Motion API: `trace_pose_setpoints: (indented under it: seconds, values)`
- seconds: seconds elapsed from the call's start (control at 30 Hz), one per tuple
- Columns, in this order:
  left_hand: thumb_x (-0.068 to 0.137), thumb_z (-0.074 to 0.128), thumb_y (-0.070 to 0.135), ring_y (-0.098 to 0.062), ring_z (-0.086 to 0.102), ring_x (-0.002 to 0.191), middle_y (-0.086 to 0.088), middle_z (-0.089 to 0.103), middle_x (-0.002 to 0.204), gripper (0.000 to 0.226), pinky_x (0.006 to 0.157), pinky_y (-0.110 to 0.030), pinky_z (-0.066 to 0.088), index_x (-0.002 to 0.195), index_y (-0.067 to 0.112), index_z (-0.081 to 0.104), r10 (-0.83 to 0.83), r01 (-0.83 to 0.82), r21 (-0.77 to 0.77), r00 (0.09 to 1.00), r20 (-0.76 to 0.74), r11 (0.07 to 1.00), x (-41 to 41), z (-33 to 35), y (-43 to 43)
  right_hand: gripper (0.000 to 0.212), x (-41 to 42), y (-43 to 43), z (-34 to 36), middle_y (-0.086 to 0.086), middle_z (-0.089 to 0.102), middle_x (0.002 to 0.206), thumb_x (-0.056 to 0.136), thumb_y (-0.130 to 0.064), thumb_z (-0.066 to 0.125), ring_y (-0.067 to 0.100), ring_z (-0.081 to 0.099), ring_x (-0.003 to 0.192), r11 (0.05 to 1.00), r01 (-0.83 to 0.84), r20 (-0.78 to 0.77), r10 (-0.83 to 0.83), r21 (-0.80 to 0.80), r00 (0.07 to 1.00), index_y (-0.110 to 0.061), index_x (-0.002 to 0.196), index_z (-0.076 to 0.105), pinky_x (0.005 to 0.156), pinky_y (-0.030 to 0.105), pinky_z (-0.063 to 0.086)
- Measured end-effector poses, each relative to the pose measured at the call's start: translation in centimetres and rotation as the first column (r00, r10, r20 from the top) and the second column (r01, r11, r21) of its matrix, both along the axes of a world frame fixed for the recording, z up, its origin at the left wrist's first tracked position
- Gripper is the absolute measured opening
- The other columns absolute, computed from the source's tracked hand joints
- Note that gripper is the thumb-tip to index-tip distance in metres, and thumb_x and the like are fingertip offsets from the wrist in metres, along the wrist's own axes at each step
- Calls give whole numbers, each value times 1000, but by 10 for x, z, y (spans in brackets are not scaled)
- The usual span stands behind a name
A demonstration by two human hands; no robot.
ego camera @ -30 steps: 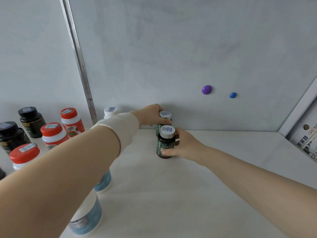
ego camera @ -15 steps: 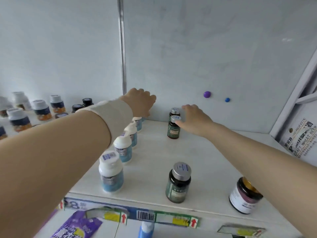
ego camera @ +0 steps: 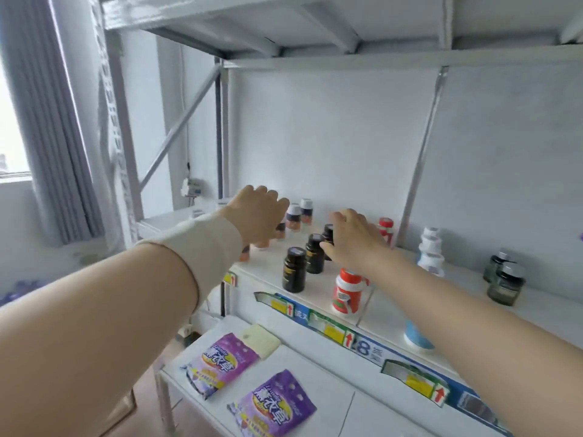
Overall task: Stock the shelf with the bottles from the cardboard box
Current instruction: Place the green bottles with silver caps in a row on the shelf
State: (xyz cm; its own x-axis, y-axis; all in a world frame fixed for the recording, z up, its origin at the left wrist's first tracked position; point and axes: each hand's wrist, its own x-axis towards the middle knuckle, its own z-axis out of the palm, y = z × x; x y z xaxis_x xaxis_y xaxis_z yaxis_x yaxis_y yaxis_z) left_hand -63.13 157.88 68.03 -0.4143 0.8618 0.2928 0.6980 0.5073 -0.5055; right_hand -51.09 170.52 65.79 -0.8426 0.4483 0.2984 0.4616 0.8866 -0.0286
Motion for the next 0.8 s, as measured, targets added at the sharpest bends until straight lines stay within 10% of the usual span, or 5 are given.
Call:
trace_pose_setpoints:
  seconds: [0.4, 0.8]
  values:
    - [94, 48, 39, -27, 50, 118, -9, 51, 128, 49, 95, -35, 40, 133, 11, 40, 413, -409, -58, 896, 161, 910, -224, -78, -325, 54, -295, -283, -77, 15, 33, 143, 95, -34, 43, 32, 28, 134, 900, -435, 241, 417, 26, 876, -8, 140, 29, 109, 41, 26]
    - [92, 51, 37, -28, 47, 124, -11, 49, 134, 50, 99, -37, 39, 133, 9, 41, 648, -628, -197, 654, 390, 753, -441, -228, -442, 54, -545, -369, -230, 14, 33, 145, 95, -34, 42, 31, 25, 137, 776, -629, 455, 574, -38, 681, -10, 141, 28, 113, 41, 25]
